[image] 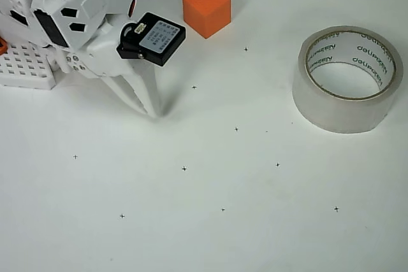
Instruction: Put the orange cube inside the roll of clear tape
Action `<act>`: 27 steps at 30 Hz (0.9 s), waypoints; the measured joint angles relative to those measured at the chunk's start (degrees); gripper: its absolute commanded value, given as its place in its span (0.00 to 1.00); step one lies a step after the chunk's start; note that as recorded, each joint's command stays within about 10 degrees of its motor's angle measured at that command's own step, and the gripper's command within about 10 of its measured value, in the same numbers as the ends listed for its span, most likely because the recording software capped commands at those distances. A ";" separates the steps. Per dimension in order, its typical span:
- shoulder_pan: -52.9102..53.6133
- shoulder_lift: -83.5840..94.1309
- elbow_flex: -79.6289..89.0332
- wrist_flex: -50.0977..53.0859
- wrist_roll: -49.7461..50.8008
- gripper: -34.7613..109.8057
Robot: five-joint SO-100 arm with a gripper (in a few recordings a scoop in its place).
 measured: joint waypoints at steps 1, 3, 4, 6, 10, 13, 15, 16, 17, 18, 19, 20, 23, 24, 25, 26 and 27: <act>0.00 0.70 0.18 0.09 0.00 0.24; 1.32 5.62 -1.67 -0.88 2.20 0.24; 2.29 6.77 -3.16 -1.76 4.75 0.24; 2.99 8.00 -3.78 -2.02 9.32 0.24; 3.08 8.53 -3.78 -2.46 12.48 0.24; 1.85 8.53 -3.78 -3.25 12.39 0.24; 1.05 8.44 -3.78 -3.43 14.50 0.24; 0.70 8.35 -3.78 -3.25 16.17 0.24; 0.00 8.35 -3.87 -2.64 18.02 0.24; -0.88 8.35 -4.13 -1.76 19.42 0.24; -1.76 8.44 -4.66 -0.88 21.01 0.24; -2.90 8.61 -5.36 0.00 22.32 0.24; -5.54 8.79 -7.03 1.14 25.84 0.24; -6.94 8.70 -7.56 1.32 26.89 0.24; -8.35 8.70 -8.00 1.58 27.95 0.24; -9.32 8.26 -8.53 1.93 28.65 0.24; -9.84 7.47 -9.32 2.20 29.36 0.24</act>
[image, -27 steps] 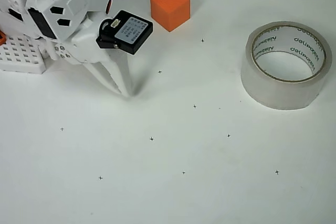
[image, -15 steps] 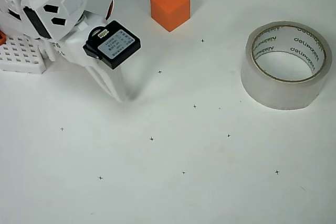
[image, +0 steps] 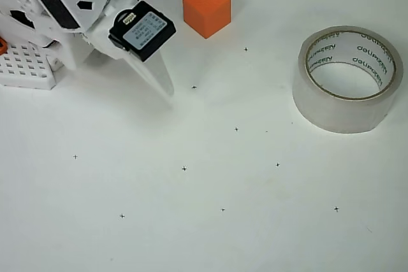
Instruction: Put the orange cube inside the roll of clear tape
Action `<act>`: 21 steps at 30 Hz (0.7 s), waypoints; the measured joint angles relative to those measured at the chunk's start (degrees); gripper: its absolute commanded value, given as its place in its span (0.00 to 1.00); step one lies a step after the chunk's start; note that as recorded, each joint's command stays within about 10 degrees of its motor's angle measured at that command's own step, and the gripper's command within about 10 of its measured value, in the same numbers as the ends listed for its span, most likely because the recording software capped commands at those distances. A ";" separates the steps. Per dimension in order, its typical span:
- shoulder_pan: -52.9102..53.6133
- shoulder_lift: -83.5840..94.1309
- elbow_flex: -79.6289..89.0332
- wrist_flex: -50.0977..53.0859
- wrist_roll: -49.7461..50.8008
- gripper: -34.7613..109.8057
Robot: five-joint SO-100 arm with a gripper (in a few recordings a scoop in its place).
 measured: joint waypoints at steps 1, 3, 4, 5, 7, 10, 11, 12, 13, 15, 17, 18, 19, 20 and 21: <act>-0.53 -1.05 -0.79 0.26 0.62 0.24; -2.11 -4.75 -2.99 0.53 1.41 0.24; -2.55 -7.38 -4.39 0.62 1.85 0.24; -2.64 -10.02 -5.89 0.97 2.11 0.24; -4.04 -16.52 -8.70 0.44 2.55 0.24; -5.80 -23.12 -12.22 -2.20 2.72 0.24; -6.15 -25.05 -13.18 -3.25 3.16 0.24; -6.94 -26.81 -13.89 -4.31 3.69 0.24; -8.00 -28.65 -14.59 -4.92 4.04 0.24; -9.67 -32.52 -16.26 -6.24 5.27 0.24; -10.99 -36.04 -17.84 -7.38 6.15 0.24; -11.95 -37.88 -18.90 -7.56 6.59 0.24; -12.83 -39.81 -20.30 -7.82 6.94 0.24; -13.54 -41.75 -21.88 -7.91 7.12 0.24; -14.06 -43.77 -23.38 -8.00 7.56 0.24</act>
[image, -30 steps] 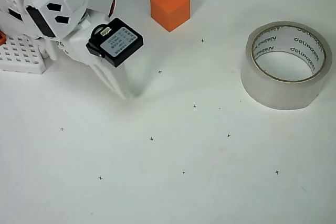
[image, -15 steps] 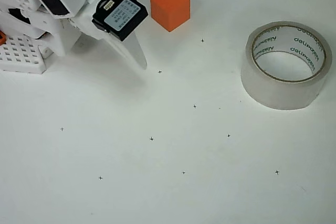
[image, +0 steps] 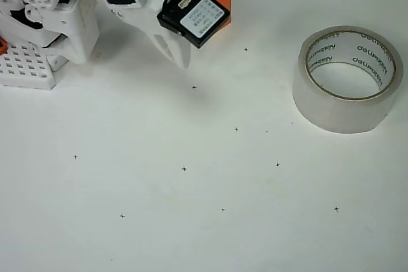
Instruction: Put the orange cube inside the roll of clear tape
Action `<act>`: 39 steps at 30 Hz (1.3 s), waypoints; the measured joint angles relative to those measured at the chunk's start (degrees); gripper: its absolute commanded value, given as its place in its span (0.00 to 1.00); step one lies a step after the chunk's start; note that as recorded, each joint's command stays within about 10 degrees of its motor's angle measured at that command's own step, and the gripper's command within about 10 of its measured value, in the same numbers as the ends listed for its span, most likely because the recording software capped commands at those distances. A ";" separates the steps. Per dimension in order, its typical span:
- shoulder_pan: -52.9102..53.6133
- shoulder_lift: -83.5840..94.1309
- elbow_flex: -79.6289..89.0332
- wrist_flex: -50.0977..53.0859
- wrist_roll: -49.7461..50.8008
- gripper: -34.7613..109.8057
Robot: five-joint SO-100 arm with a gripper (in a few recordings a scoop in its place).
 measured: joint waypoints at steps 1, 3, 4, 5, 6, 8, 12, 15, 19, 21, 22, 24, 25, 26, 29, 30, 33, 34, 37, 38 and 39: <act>-0.79 -2.02 -1.49 0.00 0.53 0.24; -2.11 -6.06 -4.83 0.18 0.70 0.24; -2.81 -8.53 -6.50 0.18 1.41 0.24; -3.43 -10.72 -8.09 0.35 1.76 0.24; -4.04 -12.48 -9.49 0.79 2.55 0.24; -5.71 -15.73 -12.92 2.11 3.60 0.24; -8.17 -18.11 -18.63 5.54 6.15 0.24; -10.63 -18.11 -21.71 8.96 8.44 0.24; -14.59 -18.19 -24.61 13.71 13.01 0.24; -16.44 -18.90 -25.40 14.59 15.21 0.24; -17.49 -19.78 -25.66 14.68 15.82 0.24; -19.25 -20.92 -26.19 14.94 17.05 0.24; -20.04 -21.09 -26.46 14.94 17.67 0.24; -20.65 -21.18 -26.54 14.94 18.54 0.24; -22.68 -22.24 -26.54 14.94 20.57 0.24; -23.47 -22.32 -26.54 14.94 21.09 0.24; -24.96 -22.50 -26.54 14.94 22.41 0.30; -25.05 -22.94 -26.54 14.94 22.59 0.32; -25.84 -23.47 -26.54 14.94 22.76 0.36; -26.28 -23.47 -26.54 14.94 22.76 0.37; -26.37 -23.47 -26.54 14.94 22.76 0.37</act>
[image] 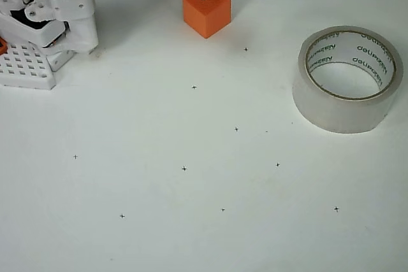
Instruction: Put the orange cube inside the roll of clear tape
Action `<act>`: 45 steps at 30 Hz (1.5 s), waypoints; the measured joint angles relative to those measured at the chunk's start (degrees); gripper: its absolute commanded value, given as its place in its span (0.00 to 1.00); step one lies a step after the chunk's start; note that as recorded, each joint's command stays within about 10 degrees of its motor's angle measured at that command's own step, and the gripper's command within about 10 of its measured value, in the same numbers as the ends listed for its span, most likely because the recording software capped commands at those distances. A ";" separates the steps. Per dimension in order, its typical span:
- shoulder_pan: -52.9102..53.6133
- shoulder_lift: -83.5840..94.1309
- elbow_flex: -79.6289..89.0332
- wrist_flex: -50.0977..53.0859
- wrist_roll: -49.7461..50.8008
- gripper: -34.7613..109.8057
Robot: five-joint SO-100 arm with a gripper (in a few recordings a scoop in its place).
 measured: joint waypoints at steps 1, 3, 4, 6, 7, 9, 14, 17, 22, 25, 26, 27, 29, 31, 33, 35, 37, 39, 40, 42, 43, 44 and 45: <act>0.09 0.00 0.00 0.00 0.00 0.38; -0.35 -0.53 0.00 0.00 0.70 0.39; -0.88 -0.79 0.00 0.00 0.70 0.40; -0.88 -0.88 0.00 0.00 0.70 0.42; -0.88 -1.14 0.00 0.00 0.97 0.43; -1.76 -1.85 0.00 -0.09 0.79 0.44; -1.58 -3.52 0.00 -2.37 -0.53 0.47; -1.49 -3.96 -0.18 -3.25 -1.67 0.50; -0.97 -5.01 -0.35 -5.10 -4.31 0.51; -0.44 -5.10 -0.35 -5.27 -4.92 0.53; -0.44 -5.10 -0.35 -5.27 -5.27 0.53; -0.53 -5.19 -0.35 -5.54 -5.45 0.53; -0.44 -6.15 -0.35 -6.50 -6.42 0.53; 0.44 -6.86 -0.35 -7.47 -7.21 0.53; 0.70 -7.65 -0.35 -8.70 -7.82 0.53; 0.53 -8.09 -0.26 -9.67 -8.53 0.53; 0.44 -8.17 -0.26 -10.55 -8.70 0.53; 0.44 -8.17 -0.26 -11.51 -8.61 0.53; 0.44 -8.17 -0.26 -12.22 -8.44 0.53; 0.44 -8.17 0.79 -14.06 -8.44 0.53; 0.44 -8.17 1.32 -14.85 -8.44 0.53; 0.44 -8.17 1.85 -15.38 -8.44 0.53; 0.44 -8.17 2.29 -16.08 -8.35 0.53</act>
